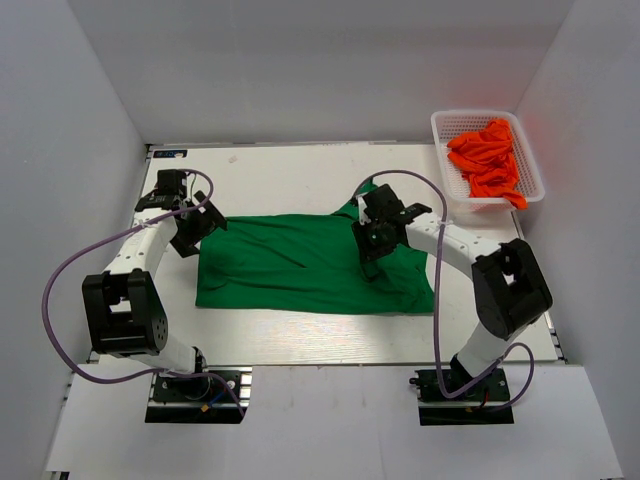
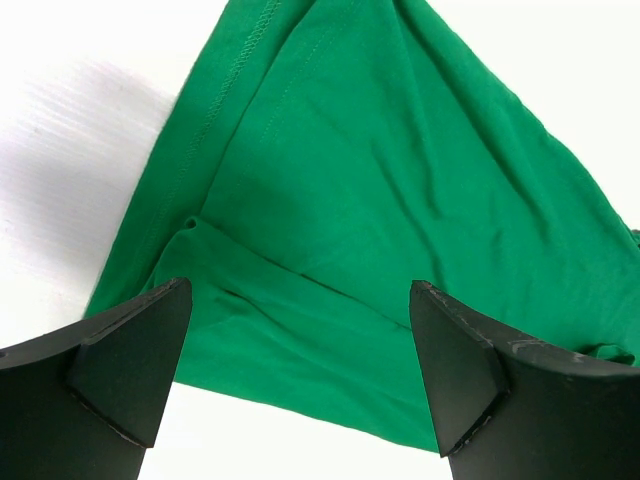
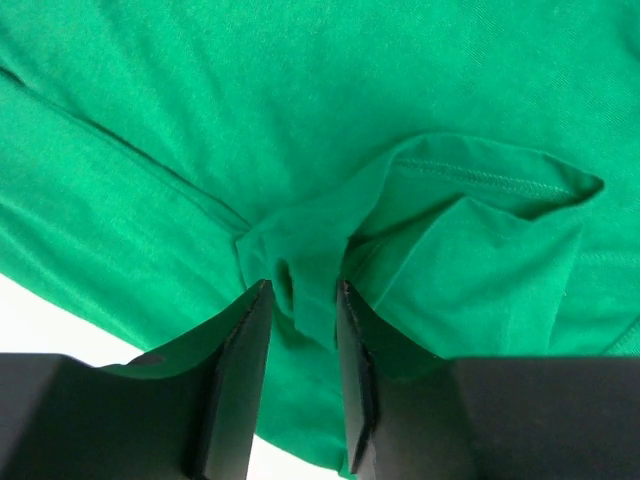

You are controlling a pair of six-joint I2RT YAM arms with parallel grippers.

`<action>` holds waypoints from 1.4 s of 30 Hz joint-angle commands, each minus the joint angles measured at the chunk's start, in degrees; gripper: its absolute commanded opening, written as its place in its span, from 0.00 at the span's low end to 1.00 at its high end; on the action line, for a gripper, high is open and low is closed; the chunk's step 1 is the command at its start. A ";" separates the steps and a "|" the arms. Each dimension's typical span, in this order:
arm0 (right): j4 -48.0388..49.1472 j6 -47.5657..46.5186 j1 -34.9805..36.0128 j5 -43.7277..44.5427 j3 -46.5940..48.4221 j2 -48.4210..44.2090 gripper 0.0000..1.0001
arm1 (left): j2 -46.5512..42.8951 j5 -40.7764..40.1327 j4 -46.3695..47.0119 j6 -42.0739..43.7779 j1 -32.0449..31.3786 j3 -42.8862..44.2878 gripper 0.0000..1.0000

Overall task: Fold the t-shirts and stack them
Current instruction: Fold the flattened tshirt in 1/3 of the way

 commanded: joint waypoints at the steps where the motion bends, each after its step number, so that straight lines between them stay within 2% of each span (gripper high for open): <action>1: 2.60 -0.51 -0.08 -1.06 1.04 1.70 0.36 | -1.64 1.34 1.82 0.57 0.27 -0.43 1.00; 4: 2.52 -0.51 -0.16 -0.45 1.22 2.40 0.35 | -2.17 1.34 1.82 0.57 0.27 -0.96 1.00; 5: 3.13 -0.51 -0.16 -0.44 1.13 2.41 0.31 | -2.17 1.34 1.82 0.57 0.27 -0.96 1.00; 6: 3.57 -0.34 -0.16 -0.79 0.78 2.23 0.22 | -2.17 1.34 1.82 0.57 0.27 -0.96 1.00; 7: 3.83 -0.07 -0.16 -1.14 0.60 2.23 0.17 | -2.17 1.34 1.82 0.57 0.27 -0.96 1.00; 12: 5.07 -0.25 -0.25 -4.13 1.48 2.40 0.00 | -2.69 1.34 1.82 0.57 0.27 -0.96 1.00; 20: 3.50 -4.02 0.01 -5.01 5.69 3.90 0.00 | -3.22 0.73 1.82 0.57 0.27 -0.96 1.00; 27: -0.56 -7.54 -0.07 -1.15 12.29 10.04 0.00 | -2.69 1.25 1.29 0.57 0.27 -0.43 1.00; 30: -1.61 -9.20 0.19 -3.34 14.66 11.54 0.00 | -2.69 1.25 1.29 0.57 0.27 0.09 1.00; 36: -0.74 -13.34 1.24 -11.77 16.95 14.18 0.22 | -2.69 1.78 0.77 0.57 0.27 0.62 1.00; 40: -0.03 -11.60 1.68 -10.91 18.26 14.18 0.33 | -2.69 1.78 0.77 0.57 0.27 1.15 1.00; 41: 1.45 -9.15 1.42 -10.21 18.01 12.36 0.46 | -2.69 2.39 0.77 0.57 0.27 1.15 1.00; 42: 2.07 -7.03 0.98 -6.02 17.22 11.55 0.51 | -2.69 2.40 0.77 0.57 0.27 1.15 1.00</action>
